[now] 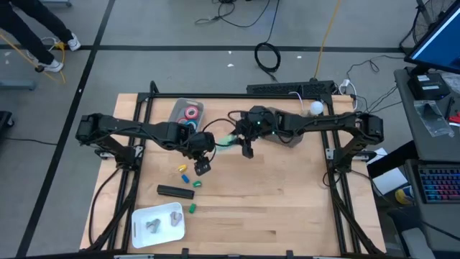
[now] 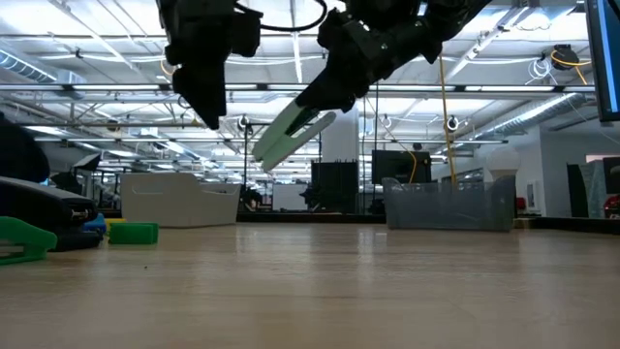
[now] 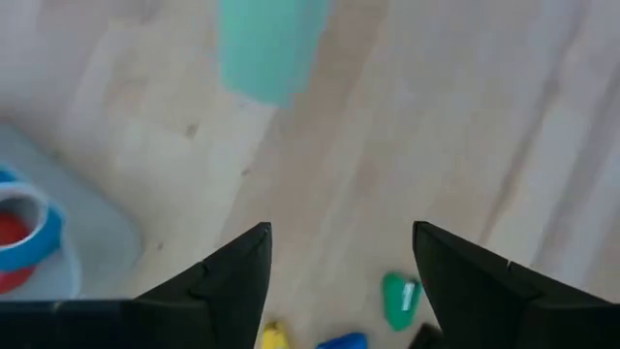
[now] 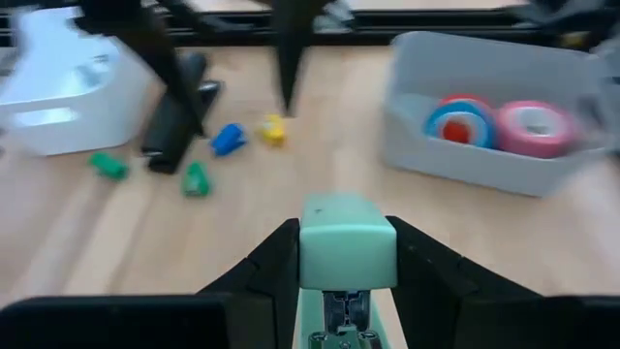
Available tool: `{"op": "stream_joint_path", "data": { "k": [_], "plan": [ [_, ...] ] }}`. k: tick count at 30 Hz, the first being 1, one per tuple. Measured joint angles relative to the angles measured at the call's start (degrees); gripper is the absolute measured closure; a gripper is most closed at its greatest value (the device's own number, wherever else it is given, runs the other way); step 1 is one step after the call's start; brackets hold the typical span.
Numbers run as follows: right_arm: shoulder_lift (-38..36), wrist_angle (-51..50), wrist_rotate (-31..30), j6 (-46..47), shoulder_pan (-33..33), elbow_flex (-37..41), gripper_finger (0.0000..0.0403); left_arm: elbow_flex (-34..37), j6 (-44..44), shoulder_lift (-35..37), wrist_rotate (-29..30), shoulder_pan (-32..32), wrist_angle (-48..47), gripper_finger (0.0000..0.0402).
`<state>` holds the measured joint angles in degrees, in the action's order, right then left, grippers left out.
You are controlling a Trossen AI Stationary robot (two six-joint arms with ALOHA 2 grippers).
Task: Pick and place Stapler, Stapler remover, tape
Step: Put the light green stapler into the black bin
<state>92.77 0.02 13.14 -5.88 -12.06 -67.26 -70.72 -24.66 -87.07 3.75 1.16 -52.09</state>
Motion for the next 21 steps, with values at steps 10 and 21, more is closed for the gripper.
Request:
{"op": "stream_joint_path", "data": {
  "k": [10,21],
  "plan": [
    [-8.4,-10.4,-10.8,-3.3,-4.6,0.0,0.0285,0.0,-0.1,0.0,5.5,0.0,-4.4,0.0160],
    [-21.6,-16.7,-21.1,-2.4,-8.7,6.7,0.0285,2.7,-0.1,0.3,8.4,-2.1,-2.2,0.0160]
  ]
}}
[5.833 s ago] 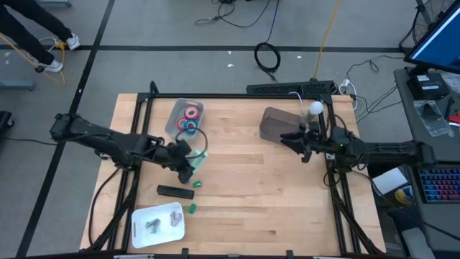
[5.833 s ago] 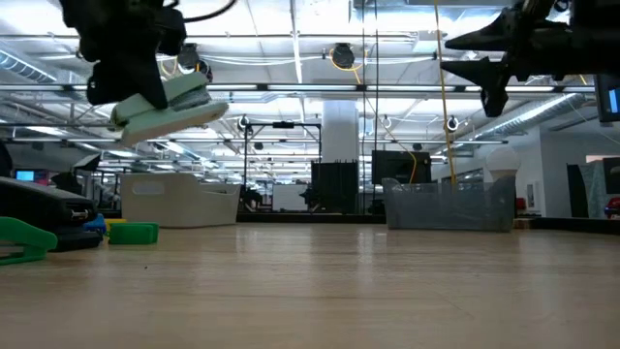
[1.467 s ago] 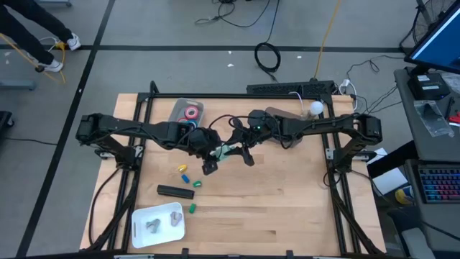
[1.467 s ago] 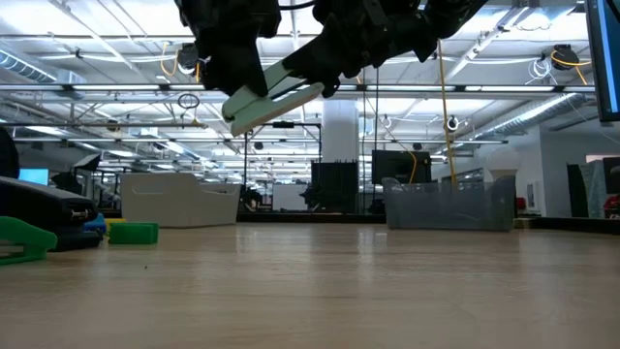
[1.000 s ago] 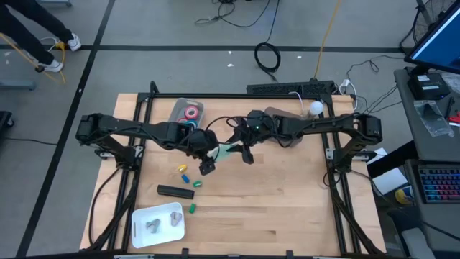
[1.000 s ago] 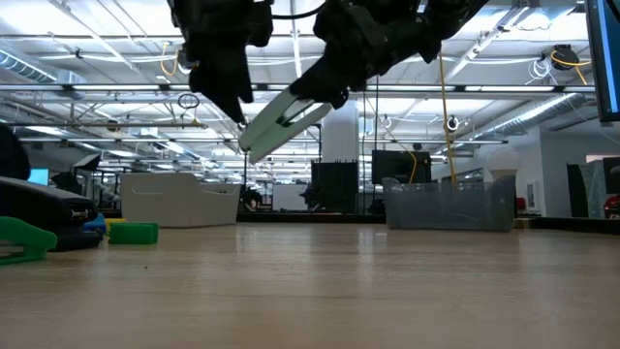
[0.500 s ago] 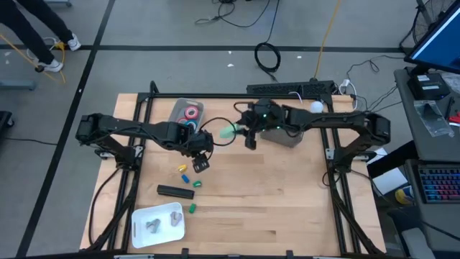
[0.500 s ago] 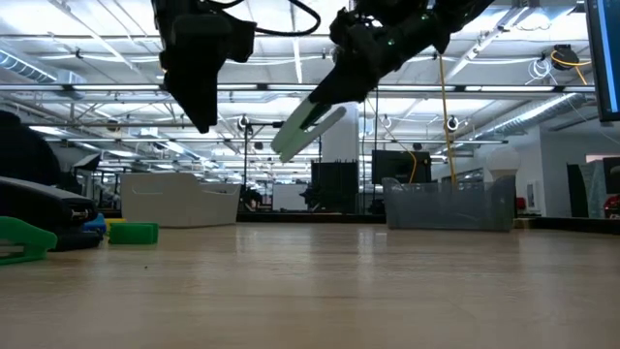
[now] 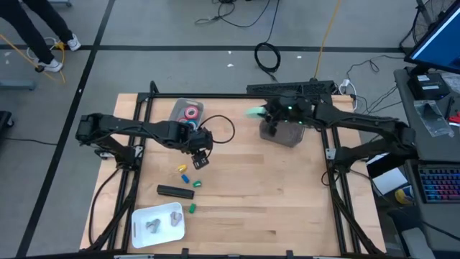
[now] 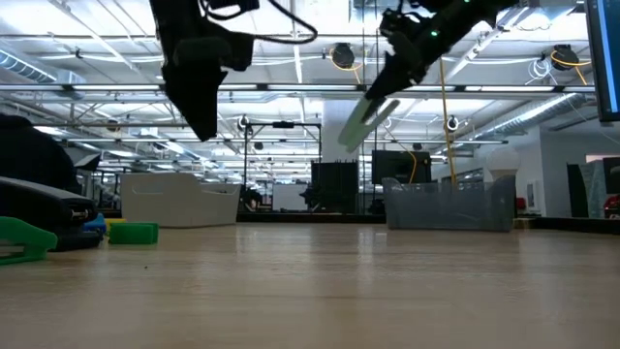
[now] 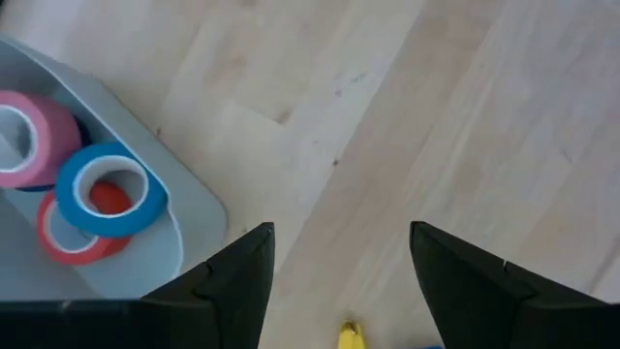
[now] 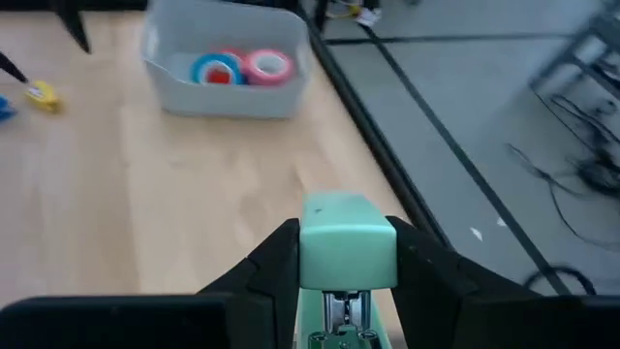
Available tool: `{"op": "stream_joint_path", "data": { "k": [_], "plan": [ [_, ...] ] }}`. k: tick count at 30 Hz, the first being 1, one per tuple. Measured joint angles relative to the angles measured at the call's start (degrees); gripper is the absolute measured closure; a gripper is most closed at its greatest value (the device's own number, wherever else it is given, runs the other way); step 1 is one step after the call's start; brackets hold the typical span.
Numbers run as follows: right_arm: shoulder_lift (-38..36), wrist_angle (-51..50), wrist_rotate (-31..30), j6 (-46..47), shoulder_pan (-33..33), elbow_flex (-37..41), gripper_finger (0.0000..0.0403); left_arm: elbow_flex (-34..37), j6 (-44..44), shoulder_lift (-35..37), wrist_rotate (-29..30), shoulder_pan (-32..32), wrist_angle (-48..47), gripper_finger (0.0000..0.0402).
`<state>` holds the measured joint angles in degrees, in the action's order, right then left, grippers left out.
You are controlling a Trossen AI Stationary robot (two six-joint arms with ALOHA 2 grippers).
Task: Pick and place Stapler, Stapler remover, tape
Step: Put the light green stapler into the black bin
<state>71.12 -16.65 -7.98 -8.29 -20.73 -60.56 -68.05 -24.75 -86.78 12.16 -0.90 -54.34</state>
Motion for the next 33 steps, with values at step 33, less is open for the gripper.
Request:
{"op": "stream_joint_path", "data": {
  "k": [33],
  "plan": [
    [-25.5,20.5,-9.8,11.8,-3.1,38.7,0.0284,20.8,-8.8,41.2,-4.6,-4.9,22.9,0.0160]
  ]
}}
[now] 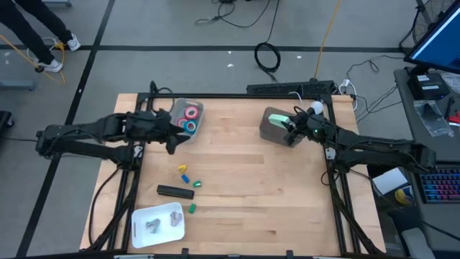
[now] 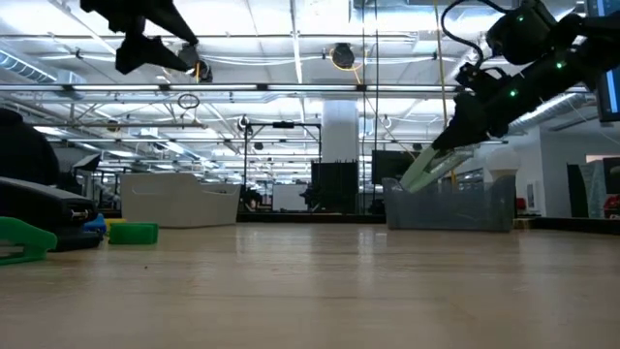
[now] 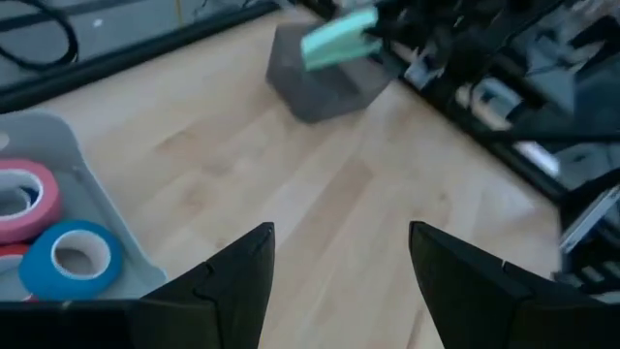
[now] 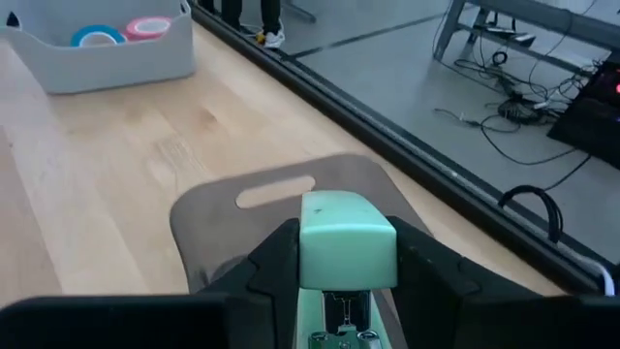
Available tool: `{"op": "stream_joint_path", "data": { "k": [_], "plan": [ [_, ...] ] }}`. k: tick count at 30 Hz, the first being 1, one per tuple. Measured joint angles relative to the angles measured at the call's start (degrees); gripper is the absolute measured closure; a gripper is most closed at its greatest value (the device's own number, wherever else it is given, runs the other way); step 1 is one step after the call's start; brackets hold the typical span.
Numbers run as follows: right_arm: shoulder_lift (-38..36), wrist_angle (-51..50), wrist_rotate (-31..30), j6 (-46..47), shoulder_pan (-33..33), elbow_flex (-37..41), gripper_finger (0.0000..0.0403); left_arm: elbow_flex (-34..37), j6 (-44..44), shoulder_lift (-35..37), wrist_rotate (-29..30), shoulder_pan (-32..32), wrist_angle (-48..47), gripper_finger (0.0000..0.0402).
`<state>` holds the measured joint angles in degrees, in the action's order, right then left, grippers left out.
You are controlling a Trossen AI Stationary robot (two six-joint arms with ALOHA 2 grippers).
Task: Pick and place Stapler, Stapler remover, tape
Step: Put the light green stapler into the black bin
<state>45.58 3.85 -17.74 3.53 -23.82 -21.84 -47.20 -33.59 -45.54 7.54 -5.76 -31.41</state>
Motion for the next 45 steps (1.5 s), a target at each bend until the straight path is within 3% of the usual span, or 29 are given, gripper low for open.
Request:
{"op": "stream_joint_path", "data": {
  "k": [6,18,21,34,45],
  "plan": [
    [0.1,2.1,1.2,0.1,-0.2,3.4,0.0283,1.3,-1.3,3.3,0.0,0.0,0.3,0.0160],
    [0.1,8.1,1.6,-4.3,-2.5,5.9,0.0283,1.4,-1.6,3.1,-0.1,0.0,0.5,0.0160],
    [0.4,9.8,4.9,-5.1,-4.1,5.9,0.0283,1.4,-1.6,3.1,-0.1,0.0,1.2,0.0160],
    [7.1,13.9,13.6,-7.7,-9.5,5.9,0.0282,1.4,-2.3,3.1,-0.2,0.0,1.5,0.0160],
    [11.0,14.8,13.6,-10.1,-10.2,5.9,0.0273,1.4,-2.6,3.1,-0.2,0.0,1.5,0.0160]
  ]
}}
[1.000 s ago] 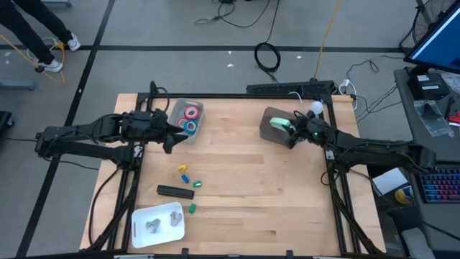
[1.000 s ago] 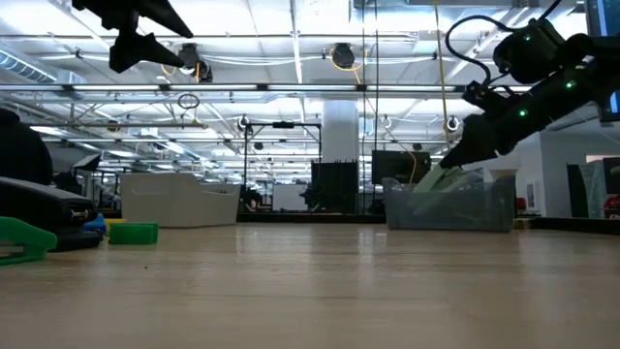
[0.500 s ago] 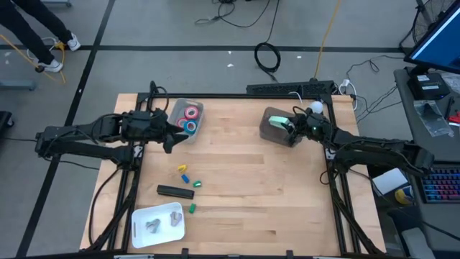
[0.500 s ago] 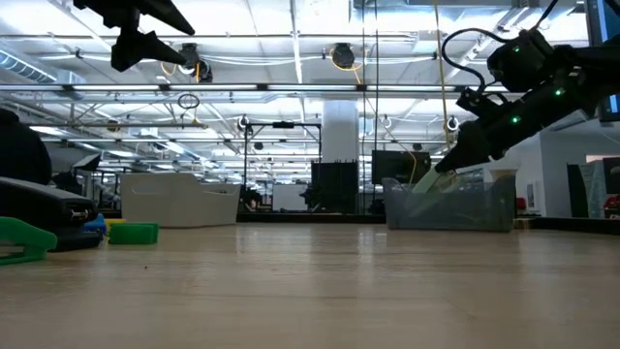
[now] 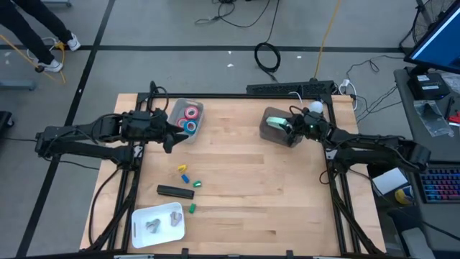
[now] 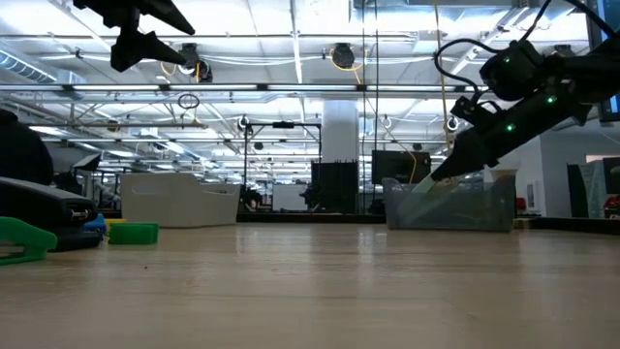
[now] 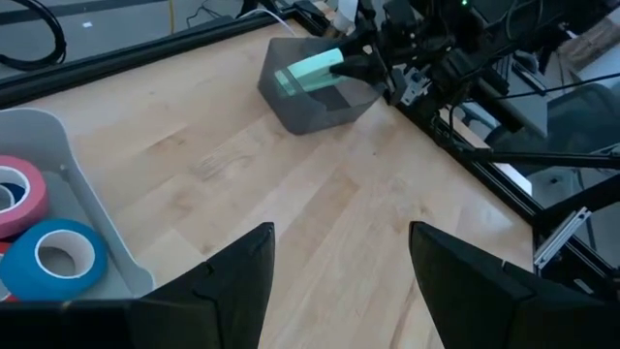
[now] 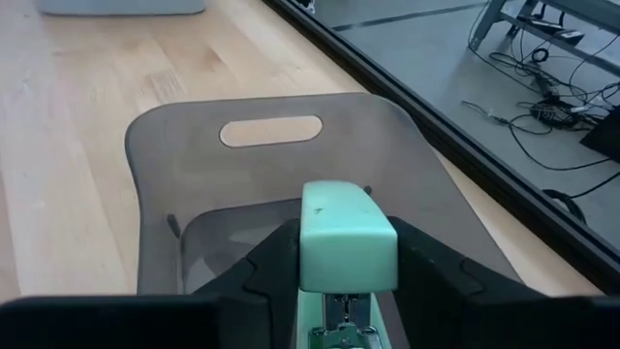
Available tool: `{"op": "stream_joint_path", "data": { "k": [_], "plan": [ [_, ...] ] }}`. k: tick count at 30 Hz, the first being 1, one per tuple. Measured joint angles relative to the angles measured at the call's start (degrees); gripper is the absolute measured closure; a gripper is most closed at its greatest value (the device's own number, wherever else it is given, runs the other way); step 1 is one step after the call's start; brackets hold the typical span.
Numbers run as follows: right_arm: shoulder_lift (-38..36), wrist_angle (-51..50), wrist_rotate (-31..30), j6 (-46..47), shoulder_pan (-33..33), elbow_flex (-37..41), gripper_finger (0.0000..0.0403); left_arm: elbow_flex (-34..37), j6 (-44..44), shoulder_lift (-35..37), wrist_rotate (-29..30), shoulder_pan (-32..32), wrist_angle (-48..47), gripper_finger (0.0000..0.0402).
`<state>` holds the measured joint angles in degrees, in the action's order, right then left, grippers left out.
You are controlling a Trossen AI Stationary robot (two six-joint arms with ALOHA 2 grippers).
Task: Pick and place Stapler, Stapler remover, tape
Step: Put the light green stapler into the black bin
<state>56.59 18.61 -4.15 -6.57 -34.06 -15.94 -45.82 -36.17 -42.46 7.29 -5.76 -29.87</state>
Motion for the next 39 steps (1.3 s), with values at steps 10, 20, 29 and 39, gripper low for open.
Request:
{"op": "stream_joint_path", "data": {
  "k": [10,20,29,39],
  "plan": [
    [0.0,-0.8,-0.3,-0.8,0.0,0.0,0.0264,0.0,-0.4,0.0,0.0,0.0,0.1,0.0160],
    [0.0,-1.0,-0.3,-0.8,0.0,0.0,0.0262,0.0,-0.6,0.0,-0.7,0.0,0.2,0.0160],
    [0.0,-1.0,-0.3,-0.8,0.0,0.0,0.0261,0.0,-0.8,0.0,-1.3,0.0,0.2,0.0160],
    [0.0,-0.9,-0.3,-0.6,0.0,0.0,0.0252,0.0,-0.8,0.0,-1.4,0.0,0.2,0.0160]
  ]
}}
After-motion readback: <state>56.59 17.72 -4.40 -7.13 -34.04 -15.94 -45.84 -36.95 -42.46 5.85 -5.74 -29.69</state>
